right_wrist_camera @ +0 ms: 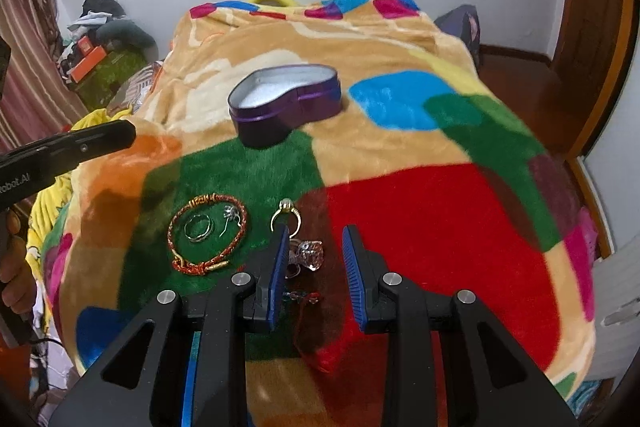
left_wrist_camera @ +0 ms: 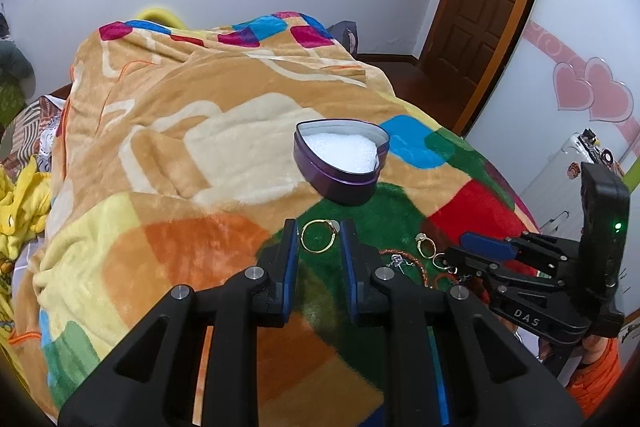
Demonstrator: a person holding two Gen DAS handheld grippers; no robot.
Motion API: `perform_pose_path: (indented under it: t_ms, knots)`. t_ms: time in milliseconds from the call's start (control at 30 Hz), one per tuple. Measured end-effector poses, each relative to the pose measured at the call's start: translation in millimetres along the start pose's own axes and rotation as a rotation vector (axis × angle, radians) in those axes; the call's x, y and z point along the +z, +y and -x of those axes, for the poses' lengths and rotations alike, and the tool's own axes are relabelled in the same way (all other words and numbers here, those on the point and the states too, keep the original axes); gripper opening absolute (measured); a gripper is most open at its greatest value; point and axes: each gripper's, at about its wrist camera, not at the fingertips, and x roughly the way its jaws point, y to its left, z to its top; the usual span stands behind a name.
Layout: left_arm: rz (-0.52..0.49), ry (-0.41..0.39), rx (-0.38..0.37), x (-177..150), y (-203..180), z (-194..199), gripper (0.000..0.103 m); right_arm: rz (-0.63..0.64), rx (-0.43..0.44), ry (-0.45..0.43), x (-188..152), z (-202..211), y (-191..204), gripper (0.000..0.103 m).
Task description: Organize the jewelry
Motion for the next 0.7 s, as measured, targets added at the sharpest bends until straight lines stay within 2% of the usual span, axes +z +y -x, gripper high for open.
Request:
perform_pose_path:
  t_ms: [100,400,700]
  knots:
    - [0.002,-0.001,0.002,0,0,0,0.020,0.006,0.004,0.010,-3,-3,1,0.012]
    - [-0.018,-0.020,0.002,7,-5,3,0.020,0.023,-0.017,-0.054,5,14,3,0.012]
    - [-0.029,-0.060,-0.008,26,-10,6,0.020,0.028,-0.030,-0.163,36,35,4,0.012]
